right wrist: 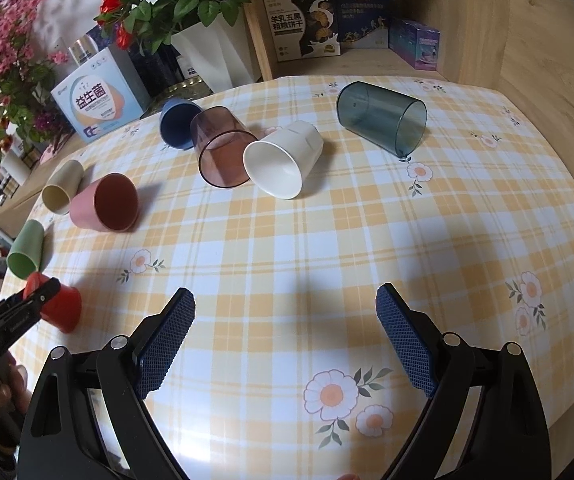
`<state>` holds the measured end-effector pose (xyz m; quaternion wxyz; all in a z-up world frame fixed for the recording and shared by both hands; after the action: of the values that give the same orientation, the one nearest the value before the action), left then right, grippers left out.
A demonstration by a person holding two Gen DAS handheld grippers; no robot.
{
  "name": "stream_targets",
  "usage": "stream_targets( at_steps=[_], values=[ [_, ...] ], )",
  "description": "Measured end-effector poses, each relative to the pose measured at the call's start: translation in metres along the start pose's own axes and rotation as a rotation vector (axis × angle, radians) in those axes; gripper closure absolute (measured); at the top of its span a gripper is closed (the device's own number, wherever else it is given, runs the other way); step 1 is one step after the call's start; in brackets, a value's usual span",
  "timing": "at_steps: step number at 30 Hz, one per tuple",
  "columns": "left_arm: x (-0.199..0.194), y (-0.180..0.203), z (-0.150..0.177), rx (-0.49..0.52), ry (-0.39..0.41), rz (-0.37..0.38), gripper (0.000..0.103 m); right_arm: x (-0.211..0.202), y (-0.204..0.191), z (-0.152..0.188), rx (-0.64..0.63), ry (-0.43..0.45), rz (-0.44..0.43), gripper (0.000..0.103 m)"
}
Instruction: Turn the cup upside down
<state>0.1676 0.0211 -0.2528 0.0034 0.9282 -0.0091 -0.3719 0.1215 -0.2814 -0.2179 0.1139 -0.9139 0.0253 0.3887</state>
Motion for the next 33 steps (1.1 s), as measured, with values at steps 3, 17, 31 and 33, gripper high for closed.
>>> stream_targets(
  at_steps=[3,17,31,33],
  values=[
    [0.000,0.002,0.001,-0.002,-0.021,0.004,0.053,-0.003,0.001,-0.001,0.003,0.003,0.001,0.014],
    [-0.013,0.004,-0.007,0.013,-0.042,0.000,0.025,-0.039,0.001,-0.013,0.003,0.067,0.007,0.014],
    [-0.122,0.002,-0.056,0.047,0.163,0.005,0.006,-0.134,-0.018,-0.035,-0.017,0.243,-0.017,0.014],
    [-0.147,0.001,-0.063,0.052,0.214,0.004,0.006,-0.150,-0.023,-0.038,-0.024,0.280,-0.021,0.014]
  ],
)
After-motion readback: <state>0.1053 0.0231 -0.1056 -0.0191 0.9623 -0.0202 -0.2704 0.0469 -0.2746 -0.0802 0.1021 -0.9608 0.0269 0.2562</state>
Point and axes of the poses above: each gripper's, at about its wrist camera, not at the fingertips, and x roughly the way its jaws point, y to its right, z to its underside, the point moved 3 cm from there along x, roughly the way its jaws point, and after that the axes turned 10 degrees about y, right-handed, at the moved point
